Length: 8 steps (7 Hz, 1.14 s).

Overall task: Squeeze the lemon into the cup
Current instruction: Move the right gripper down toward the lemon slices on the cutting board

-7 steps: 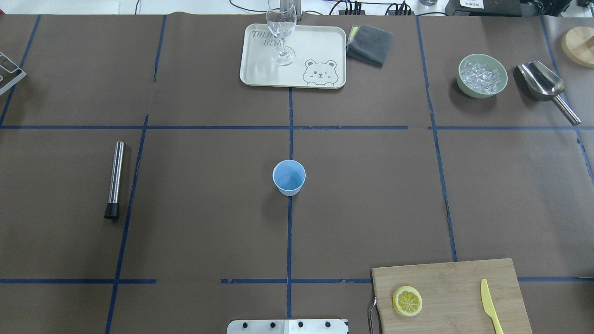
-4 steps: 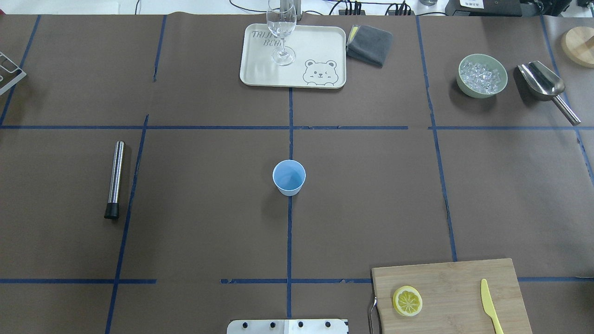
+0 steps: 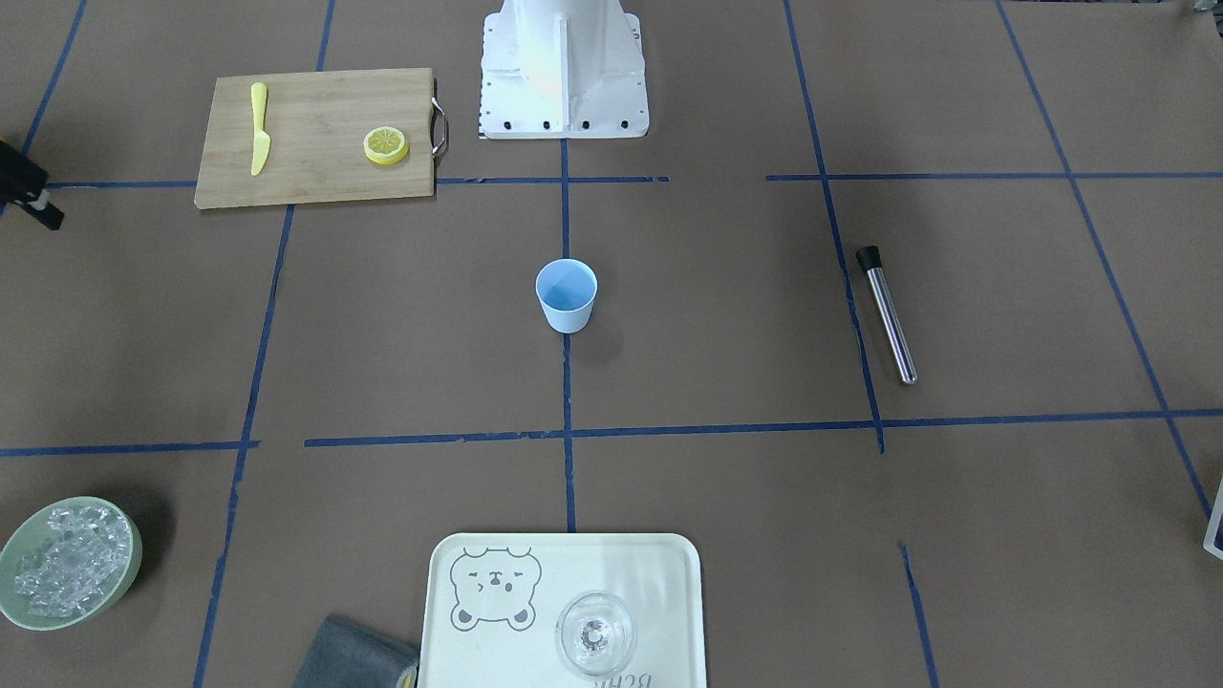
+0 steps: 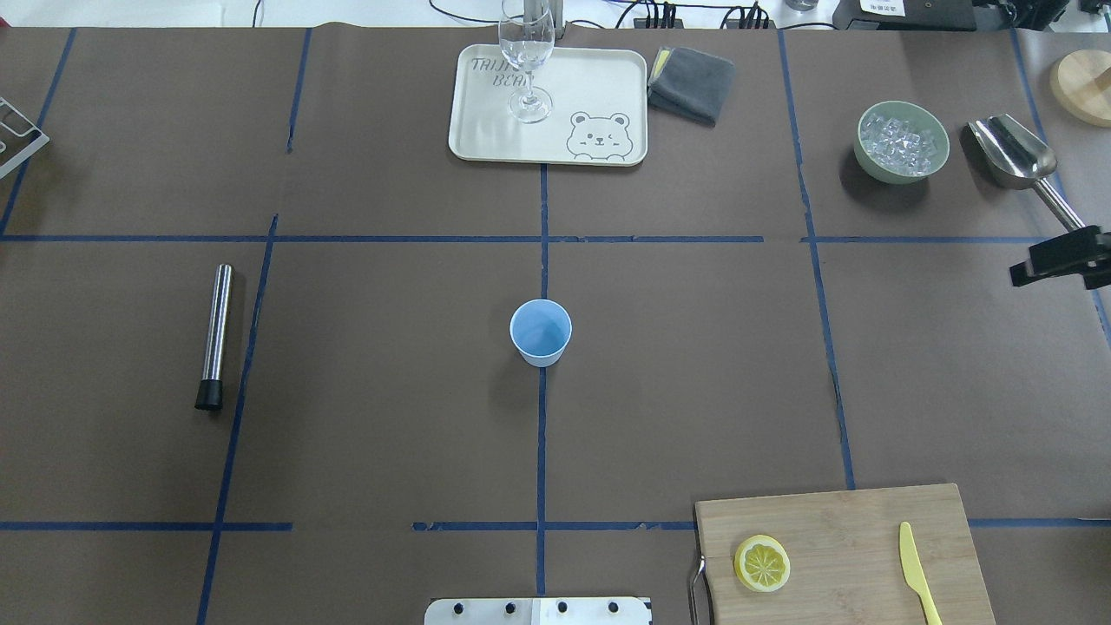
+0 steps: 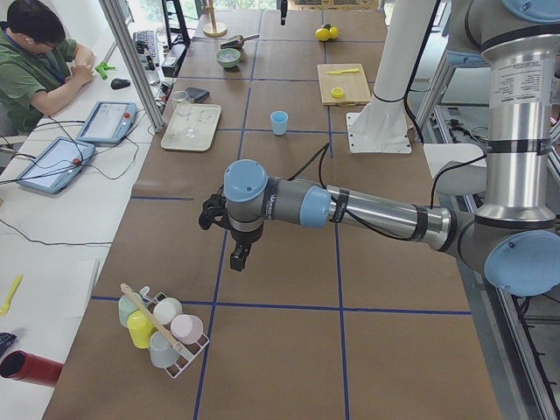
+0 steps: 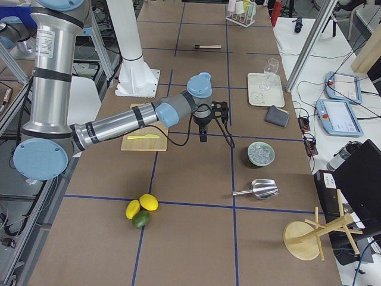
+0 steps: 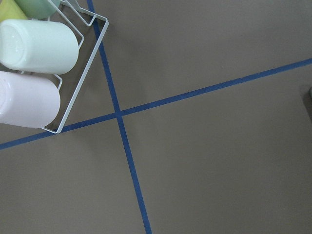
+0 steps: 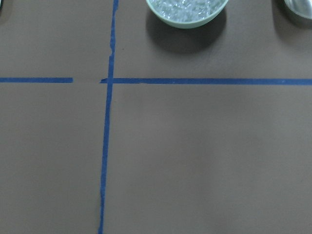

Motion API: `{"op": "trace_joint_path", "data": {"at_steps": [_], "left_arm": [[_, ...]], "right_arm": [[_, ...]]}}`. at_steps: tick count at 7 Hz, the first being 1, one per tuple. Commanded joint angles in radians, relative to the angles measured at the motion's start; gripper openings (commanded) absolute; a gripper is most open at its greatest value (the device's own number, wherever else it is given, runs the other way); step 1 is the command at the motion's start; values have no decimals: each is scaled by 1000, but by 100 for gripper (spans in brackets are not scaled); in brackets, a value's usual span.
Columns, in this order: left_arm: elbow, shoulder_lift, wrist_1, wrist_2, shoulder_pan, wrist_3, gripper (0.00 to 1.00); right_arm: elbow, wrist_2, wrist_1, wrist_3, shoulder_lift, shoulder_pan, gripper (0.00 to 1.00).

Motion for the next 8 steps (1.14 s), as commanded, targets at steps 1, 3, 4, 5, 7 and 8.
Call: {"op": "trace_joint_path", "data": {"at_steps": [1, 3, 4, 5, 7, 8], "left_arm": [[0, 2, -2, -5, -1, 2, 100], [-3, 3, -2, -5, -1, 0, 100], [-6, 5, -2, -5, -1, 0, 100], [-9, 6, -3, -5, -2, 0, 100], [-6, 6, -3, -5, -1, 3, 100], [0, 6, -5, -5, -1, 6, 100]], "right_arm": [[121, -68, 14, 273, -9, -164, 100], [149, -164, 184, 445, -87, -277, 100], [166, -291, 185, 481, -102, -382, 100], [194, -389, 185, 560, -101, -487, 100], [228, -672, 182, 748, -93, -772, 100], [222, -830, 176, 792, -78, -909, 100]]}}
